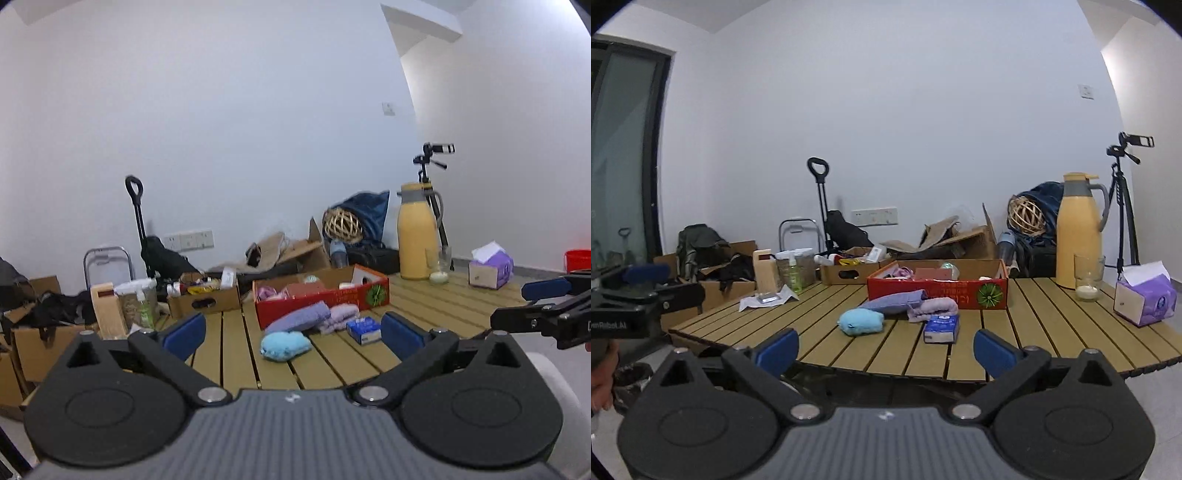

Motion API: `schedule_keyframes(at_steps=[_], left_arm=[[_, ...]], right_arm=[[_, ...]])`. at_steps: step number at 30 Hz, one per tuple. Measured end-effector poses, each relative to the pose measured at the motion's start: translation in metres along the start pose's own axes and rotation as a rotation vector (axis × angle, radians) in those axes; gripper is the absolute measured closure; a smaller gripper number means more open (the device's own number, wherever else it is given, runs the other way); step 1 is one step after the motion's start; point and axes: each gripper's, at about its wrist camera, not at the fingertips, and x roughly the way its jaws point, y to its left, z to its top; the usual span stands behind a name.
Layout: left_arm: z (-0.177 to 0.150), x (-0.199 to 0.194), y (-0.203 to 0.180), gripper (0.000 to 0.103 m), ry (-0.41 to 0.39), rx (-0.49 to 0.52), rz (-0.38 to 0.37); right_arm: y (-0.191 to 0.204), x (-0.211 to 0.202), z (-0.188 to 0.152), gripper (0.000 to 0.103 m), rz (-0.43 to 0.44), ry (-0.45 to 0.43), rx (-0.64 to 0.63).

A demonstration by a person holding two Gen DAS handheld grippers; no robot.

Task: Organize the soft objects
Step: 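Withdraw both grippers from the box back over the table, then move both grippers down to the light blue fluffy plush, then close both grippers on the blue plush and lift it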

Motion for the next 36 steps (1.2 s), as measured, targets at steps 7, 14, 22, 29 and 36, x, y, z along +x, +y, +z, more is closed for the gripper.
schedule_keyframes(at_steps=[7,14,22,29,36], left_arm=[[-0.034,0.047,0.010,0.000,0.137,-0.059,-0.009],[-0.063,0.112,0.035,0.000,0.269,-0.131,0.003],[-0.066,0.210,0.066,0.017,0.369,-0.255,-0.010],[-0.055,0.321,0.109,0.048,0.419,-0.428,-0.089],[-0.074,0.367,0.125,0.064,0.469,-0.575,-0.199]], right_arm=[[0.009,0.032,-0.027,0.002,0.022,0.076,-0.011],[-0.001,0.098,-0.045,0.006,0.035,0.196,0.044],[-0.011,0.198,-0.027,0.014,0.074,0.240,0.103],[-0.018,0.321,-0.003,0.035,0.138,0.310,0.179],[-0.034,0.407,-0.006,0.062,0.244,0.398,0.339]])
